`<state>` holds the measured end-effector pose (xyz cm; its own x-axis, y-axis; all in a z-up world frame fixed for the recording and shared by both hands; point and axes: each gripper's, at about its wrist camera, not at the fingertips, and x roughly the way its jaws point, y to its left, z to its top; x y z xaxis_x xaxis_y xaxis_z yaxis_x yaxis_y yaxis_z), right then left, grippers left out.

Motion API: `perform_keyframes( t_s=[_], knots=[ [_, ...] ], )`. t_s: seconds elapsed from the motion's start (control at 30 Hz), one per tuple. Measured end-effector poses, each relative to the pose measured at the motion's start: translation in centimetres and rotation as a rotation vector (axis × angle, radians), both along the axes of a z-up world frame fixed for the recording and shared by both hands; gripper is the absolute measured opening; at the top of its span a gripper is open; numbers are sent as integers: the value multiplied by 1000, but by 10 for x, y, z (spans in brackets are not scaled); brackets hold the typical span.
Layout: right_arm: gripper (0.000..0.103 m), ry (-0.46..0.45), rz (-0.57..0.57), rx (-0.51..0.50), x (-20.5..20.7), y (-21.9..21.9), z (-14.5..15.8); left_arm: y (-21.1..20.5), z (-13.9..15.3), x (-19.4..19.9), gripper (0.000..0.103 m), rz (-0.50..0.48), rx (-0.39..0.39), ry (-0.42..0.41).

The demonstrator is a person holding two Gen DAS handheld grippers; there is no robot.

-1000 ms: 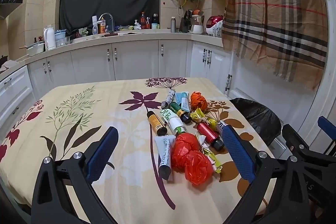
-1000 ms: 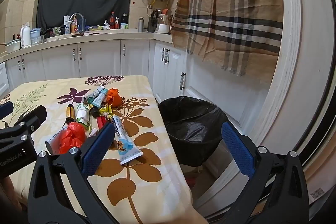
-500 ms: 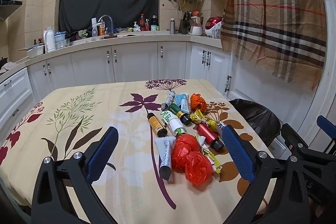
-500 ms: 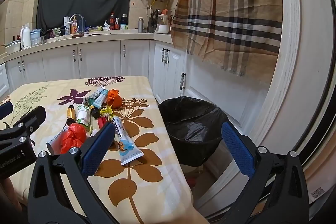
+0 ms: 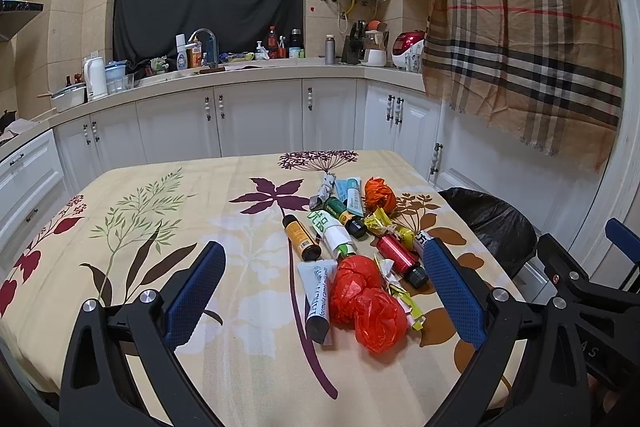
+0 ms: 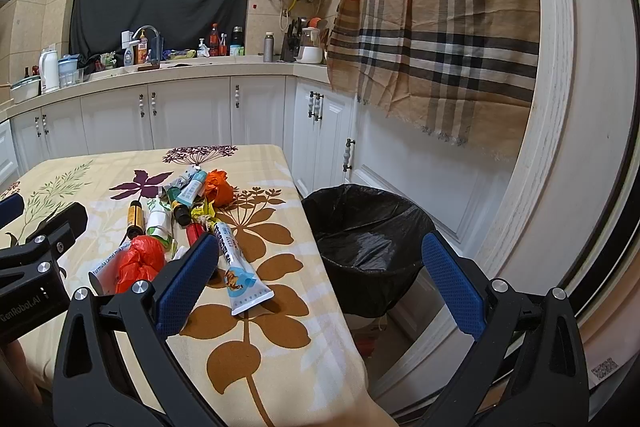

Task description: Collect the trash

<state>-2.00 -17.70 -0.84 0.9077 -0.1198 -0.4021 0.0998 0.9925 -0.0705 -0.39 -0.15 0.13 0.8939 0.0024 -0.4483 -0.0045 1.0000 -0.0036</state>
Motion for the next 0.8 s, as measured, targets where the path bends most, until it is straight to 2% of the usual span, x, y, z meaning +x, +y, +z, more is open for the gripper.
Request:
perform_keyframes(
  t_s=[0.8],
  knots=[
    [99,2,-1,0,0,0,0,1,-1,0,96,0,6,-3]
  ],
)
